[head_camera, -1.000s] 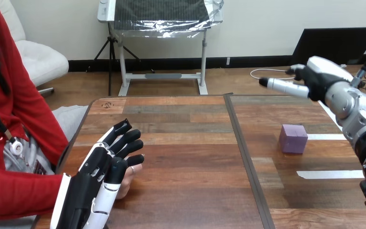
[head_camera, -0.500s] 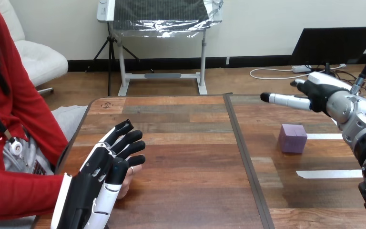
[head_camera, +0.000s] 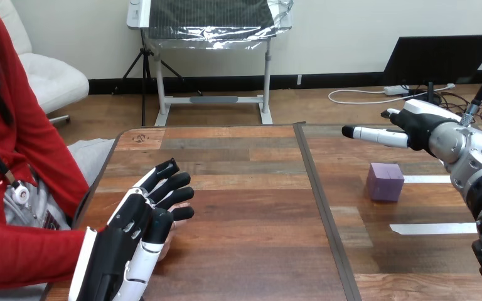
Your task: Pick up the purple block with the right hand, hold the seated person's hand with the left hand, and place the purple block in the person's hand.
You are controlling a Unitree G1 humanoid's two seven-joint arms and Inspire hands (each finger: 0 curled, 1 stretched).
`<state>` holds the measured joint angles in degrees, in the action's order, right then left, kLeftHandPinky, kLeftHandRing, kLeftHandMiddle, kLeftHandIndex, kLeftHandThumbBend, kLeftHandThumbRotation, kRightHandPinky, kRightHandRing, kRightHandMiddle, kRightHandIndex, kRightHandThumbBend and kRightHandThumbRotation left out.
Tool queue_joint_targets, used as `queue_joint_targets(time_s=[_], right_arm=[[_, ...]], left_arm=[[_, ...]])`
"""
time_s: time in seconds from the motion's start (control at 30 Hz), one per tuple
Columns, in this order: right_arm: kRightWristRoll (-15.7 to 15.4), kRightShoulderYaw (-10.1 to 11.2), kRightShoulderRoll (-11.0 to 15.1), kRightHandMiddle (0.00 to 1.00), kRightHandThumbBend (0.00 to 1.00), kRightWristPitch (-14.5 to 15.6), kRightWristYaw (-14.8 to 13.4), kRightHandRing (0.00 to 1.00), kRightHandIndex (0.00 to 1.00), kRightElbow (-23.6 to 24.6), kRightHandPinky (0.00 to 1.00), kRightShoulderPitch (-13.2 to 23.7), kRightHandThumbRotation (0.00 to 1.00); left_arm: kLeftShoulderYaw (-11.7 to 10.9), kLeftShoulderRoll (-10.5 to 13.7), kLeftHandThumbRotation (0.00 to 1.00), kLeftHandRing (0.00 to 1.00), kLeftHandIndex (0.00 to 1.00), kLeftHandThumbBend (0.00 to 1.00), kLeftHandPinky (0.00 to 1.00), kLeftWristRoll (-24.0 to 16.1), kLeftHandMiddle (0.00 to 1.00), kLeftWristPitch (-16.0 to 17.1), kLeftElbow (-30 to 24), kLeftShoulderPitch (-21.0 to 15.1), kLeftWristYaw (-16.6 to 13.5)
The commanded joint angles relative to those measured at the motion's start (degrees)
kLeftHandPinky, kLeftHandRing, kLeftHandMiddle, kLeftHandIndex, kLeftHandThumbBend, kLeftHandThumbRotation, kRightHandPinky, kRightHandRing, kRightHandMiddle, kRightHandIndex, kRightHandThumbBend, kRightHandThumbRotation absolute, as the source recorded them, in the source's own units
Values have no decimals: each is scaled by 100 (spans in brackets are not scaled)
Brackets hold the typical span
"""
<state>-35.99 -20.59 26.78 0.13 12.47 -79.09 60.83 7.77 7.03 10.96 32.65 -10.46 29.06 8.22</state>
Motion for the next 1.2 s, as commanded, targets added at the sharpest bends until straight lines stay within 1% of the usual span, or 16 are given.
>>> queue_joint_targets(time_s=[0.0,0.17,0.33,0.57,0.77,0.93,1.17], right_arm=[[95,37,-52,100,84,-21,-19,100,100,80,100,85,100],[150,81,-72,100,86,11,-13,100,100,80,99,58,100],[166,89,-83,100,87,1,-19,99,100,76,96,17,100],[128,40,-101,98,88,-29,15,97,99,61,92,-66,100],[79,-12,-105,96,85,-134,31,94,96,58,88,-149,100],[50,-47,-125,93,84,-146,40,91,93,57,85,-201,100],[14,-82,-171,90,84,-117,29,88,87,47,83,-304,100]], left_arm=[[-114,-151,76,78,82,65,71,-33,80,130,-131,-321,7],[-100,-166,76,78,82,65,70,-18,80,107,-147,-315,6],[-94,-175,75,78,82,66,70,-54,80,78,-162,-306,-17],[-101,-181,75,78,82,67,70,-123,80,89,-135,-315,-47],[-89,-185,76,78,82,67,70,-111,79,91,-139,-322,-48],[-83,-181,75,78,81,67,69,-67,79,101,-128,-338,-24],[-98,-166,75,78,81,68,68,-87,79,116,-103,-358,-17]])
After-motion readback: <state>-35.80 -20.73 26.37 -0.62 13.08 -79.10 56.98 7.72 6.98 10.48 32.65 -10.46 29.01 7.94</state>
